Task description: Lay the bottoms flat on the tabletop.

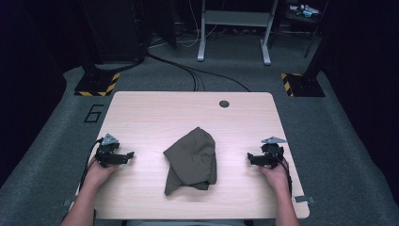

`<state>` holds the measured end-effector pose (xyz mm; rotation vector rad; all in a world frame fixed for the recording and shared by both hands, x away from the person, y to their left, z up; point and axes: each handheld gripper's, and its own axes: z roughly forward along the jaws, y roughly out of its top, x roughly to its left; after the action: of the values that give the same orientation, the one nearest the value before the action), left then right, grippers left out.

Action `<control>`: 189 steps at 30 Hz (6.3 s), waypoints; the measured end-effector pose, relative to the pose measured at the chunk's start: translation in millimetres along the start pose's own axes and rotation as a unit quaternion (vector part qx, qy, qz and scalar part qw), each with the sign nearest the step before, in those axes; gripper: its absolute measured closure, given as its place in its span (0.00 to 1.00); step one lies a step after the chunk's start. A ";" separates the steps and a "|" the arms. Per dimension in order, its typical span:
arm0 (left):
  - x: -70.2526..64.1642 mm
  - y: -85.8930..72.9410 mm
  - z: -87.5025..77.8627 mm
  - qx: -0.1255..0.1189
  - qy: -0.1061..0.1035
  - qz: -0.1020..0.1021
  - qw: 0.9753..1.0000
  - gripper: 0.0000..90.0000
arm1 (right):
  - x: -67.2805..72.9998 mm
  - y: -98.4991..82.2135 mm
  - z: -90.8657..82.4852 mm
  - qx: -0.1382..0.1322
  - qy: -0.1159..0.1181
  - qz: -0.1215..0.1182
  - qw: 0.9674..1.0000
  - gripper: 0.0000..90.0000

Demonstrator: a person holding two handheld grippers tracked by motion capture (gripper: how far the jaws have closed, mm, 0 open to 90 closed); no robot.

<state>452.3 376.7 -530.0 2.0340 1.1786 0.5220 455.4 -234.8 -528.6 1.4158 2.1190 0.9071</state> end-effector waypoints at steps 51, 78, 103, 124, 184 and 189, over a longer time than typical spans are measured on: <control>-86.7 65.5 -40.1 -0.048 -0.015 -0.025 0.998 0.35 | 22.0 4.8 -3.7 -0.004 0.015 -0.012 1.000 0.30; -210.6 101.3 -38.5 -0.056 -0.056 0.010 0.997 0.34 | 24.8 -0.6 -3.1 -0.025 0.017 -0.010 0.999 0.30; -289.6 102.7 7.7 -0.081 -0.060 -0.015 0.995 0.28 | 25.0 -0.3 -2.8 -0.025 0.014 -0.009 1.000 0.30; -291.4 70.2 41.4 -0.074 -0.037 0.015 0.996 0.72 | 24.8 0.2 -2.2 -0.026 0.011 -0.008 1.000 0.30; -44.6 82.0 10.8 -0.040 -0.018 -0.165 0.985 0.91 | 25.2 0.6 -2.1 -0.026 0.013 -0.011 1.000 0.33; -39.4 79.2 17.7 -0.038 -0.004 -0.156 0.987 0.91 | 25.1 0.8 -1.9 -0.028 0.014 -0.015 0.999 0.33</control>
<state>489.6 310.1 -482.0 1.7415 1.4168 0.3968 445.0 -211.9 -526.6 1.3484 2.1124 0.9740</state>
